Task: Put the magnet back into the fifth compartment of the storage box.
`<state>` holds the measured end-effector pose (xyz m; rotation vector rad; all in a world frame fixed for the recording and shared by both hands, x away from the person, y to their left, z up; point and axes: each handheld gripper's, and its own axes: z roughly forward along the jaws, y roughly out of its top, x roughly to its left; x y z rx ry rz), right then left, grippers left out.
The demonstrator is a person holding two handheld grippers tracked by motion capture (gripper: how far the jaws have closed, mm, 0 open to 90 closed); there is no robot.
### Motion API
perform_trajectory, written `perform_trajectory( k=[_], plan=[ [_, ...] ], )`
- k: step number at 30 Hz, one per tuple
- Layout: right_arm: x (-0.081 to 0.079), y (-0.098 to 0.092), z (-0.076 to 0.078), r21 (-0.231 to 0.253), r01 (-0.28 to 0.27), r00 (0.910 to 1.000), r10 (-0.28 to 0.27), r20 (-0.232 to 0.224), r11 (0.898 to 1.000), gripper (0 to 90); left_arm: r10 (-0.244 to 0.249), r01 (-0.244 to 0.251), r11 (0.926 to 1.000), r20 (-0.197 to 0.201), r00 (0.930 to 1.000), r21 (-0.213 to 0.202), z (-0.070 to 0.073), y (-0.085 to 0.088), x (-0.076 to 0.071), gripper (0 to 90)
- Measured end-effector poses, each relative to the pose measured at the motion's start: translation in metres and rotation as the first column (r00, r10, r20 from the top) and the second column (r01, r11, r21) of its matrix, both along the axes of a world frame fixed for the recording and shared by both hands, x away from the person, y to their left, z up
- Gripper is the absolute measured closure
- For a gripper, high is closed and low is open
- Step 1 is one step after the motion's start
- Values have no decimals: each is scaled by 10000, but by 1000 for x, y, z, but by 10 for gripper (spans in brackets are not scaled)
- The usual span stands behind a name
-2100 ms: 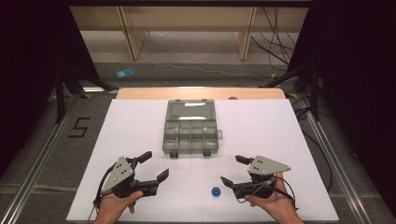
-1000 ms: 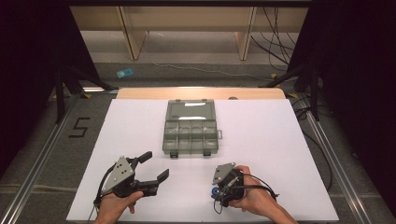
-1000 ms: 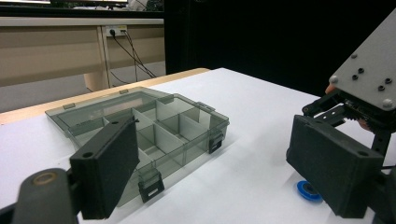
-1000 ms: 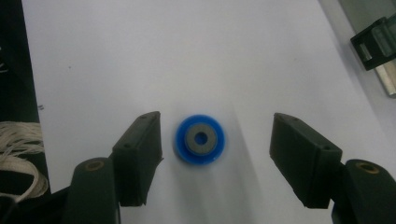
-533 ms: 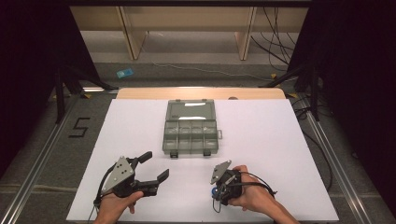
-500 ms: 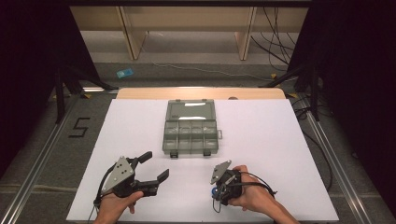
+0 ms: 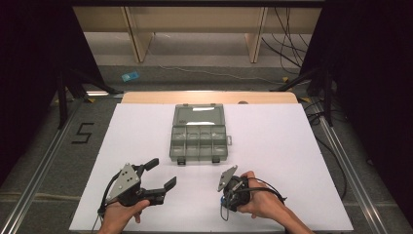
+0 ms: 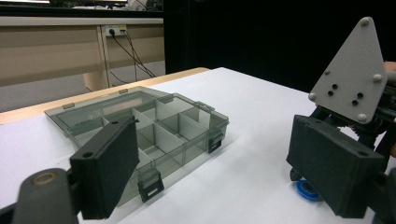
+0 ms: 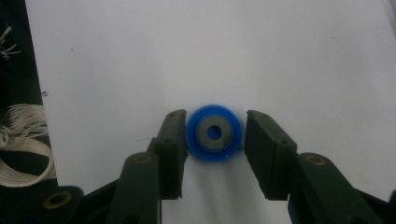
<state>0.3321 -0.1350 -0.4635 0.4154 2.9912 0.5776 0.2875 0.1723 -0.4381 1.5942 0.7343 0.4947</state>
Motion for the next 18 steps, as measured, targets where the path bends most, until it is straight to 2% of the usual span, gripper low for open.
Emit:
perform_trajectory(
  k=[4,6,13,15,18],
  plan=[
    [1,1,0,-40,-139,9999,139,-89,9999,623,-1,1,10000,-1,10000,0,0,0,0,159],
    [1,2,2,-239,-157,9998,154,-87,9996,624,0,0,10000,1,10000,-5,0,0,0,159],
    [1,2,4,-67,-281,9996,281,14,9996,625,-1,1,10000,26,10000,-37,0,0,0,159],
    [1,2,7,63,-145,9996,144,227,9999,625,1,-1,10000,24,10000,-27,0,0,0,159],
    [2,1,10,87,-81,9996,78,254,9999,625,1,-1,10000,26,10000,-16,0,0,0,159]
  ],
)
